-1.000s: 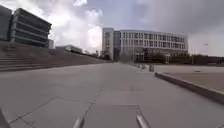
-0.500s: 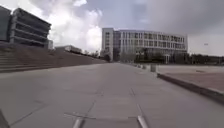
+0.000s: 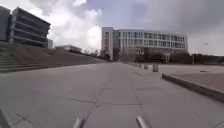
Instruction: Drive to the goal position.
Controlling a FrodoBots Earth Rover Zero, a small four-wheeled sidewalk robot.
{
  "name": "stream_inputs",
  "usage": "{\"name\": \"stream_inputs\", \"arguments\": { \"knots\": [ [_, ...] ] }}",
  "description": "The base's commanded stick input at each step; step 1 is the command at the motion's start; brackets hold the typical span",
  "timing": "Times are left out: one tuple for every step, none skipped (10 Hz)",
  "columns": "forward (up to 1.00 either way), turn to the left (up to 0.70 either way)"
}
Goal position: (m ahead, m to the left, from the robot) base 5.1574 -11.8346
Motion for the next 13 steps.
{"name": "stream_inputs", "arguments": {
  "knots": [
    [0.70, 0.00],
    [0.70, 0.00],
    [0.70, 0.00],
    [0.70, 0.00],
    [0.70, 0.00],
    [0.70, 0.00],
    [0.70, 0.00],
    [0.70, 0.00],
    [0.70, 0.00],
    [0.70, 0.00],
    [0.70, 0.00],
    [0.70, 0.00],
    [0.70, 0.00]
  ]
}}
